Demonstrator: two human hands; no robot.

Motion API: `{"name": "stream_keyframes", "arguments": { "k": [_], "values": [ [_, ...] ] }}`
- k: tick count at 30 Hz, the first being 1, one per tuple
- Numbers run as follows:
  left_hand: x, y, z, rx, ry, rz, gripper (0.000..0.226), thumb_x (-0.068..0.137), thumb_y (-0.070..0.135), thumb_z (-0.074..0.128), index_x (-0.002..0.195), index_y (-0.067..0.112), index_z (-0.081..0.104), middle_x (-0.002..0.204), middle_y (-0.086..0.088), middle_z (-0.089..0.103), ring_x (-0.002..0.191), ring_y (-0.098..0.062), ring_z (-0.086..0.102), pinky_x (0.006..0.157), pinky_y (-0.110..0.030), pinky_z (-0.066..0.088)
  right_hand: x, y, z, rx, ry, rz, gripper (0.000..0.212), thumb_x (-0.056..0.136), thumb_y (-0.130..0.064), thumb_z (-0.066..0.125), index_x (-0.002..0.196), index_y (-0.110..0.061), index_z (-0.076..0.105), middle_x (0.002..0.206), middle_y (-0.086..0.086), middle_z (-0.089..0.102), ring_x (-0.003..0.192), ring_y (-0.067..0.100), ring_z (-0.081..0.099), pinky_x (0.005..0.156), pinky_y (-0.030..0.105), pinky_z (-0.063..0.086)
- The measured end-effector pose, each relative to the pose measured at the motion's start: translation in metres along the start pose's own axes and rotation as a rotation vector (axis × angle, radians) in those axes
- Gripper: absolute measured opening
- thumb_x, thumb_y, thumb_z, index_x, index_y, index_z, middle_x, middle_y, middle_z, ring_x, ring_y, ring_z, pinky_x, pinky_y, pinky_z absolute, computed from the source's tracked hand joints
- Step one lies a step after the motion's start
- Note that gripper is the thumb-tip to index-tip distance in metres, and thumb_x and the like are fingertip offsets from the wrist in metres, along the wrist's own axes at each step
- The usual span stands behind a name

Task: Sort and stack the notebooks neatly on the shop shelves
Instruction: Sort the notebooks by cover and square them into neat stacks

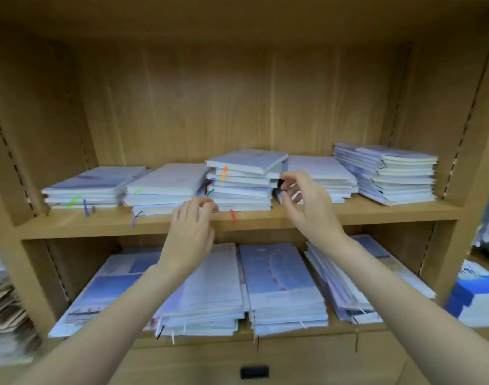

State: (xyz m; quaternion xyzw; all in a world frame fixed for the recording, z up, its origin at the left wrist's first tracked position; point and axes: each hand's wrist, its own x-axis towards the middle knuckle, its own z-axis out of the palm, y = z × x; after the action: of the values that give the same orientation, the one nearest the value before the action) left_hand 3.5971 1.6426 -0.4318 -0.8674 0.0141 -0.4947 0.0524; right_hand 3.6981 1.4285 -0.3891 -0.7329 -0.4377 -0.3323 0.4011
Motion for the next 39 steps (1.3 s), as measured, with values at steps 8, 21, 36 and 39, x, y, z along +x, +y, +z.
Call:
{"name": "stream_keyframes", "arguments": {
  "k": [8,21,36,39],
  "values": [
    [-0.119,-0.005,0.048,-0.061,-0.335,-0.002,0.041,0.065,0.010,0.059,0.102,0.018,0.045,0.096,-0.001,0.054,0.084,-0.017,0.042,0.071,-0.029,0.028,-0.103,0.032,0.053,-0.340,-0.438,-0.115,0.024,0.088,-0.026,0.054,0.106,-0.011,0.061,0.100,0.002,0.060,0.094,0.020,0.060,0.075,0.032,0.053],
    [-0.104,0.119,0.170,-0.078,-0.897,0.090,0.060,0.090,0.042,0.050,0.140,0.019,0.026,0.145,-0.006,0.023,0.133,-0.027,0.024,0.105,-0.037,0.024,-0.187,0.185,0.023,-0.995,-0.757,0.146,0.054,0.033,-0.023,0.091,0.081,-0.010,0.068,0.095,0.019,0.064,0.075,0.038,0.061,0.065,0.043,0.051],
    [-0.092,0.149,0.187,0.032,-0.985,0.024,0.075,0.083,0.048,0.060,0.138,0.019,0.018,0.141,-0.010,0.024,0.127,-0.032,0.030,0.102,-0.041,0.030,-0.097,0.185,-0.053,-0.740,-0.905,0.388,0.054,0.078,-0.052,0.065,0.128,-0.033,0.054,0.129,-0.002,0.057,0.116,0.024,0.053,0.086,0.036,0.045],
    [-0.091,0.147,0.187,0.061,-0.995,0.040,0.077,0.084,0.049,0.059,0.139,0.018,0.017,0.142,-0.009,0.025,0.126,-0.032,0.031,0.102,-0.040,0.030,-0.106,0.187,-0.044,-0.776,-0.887,0.388,0.038,0.088,-0.040,0.060,0.126,-0.034,0.055,0.127,0.000,0.058,0.116,0.027,0.053,0.089,0.036,0.045]
  ]
}}
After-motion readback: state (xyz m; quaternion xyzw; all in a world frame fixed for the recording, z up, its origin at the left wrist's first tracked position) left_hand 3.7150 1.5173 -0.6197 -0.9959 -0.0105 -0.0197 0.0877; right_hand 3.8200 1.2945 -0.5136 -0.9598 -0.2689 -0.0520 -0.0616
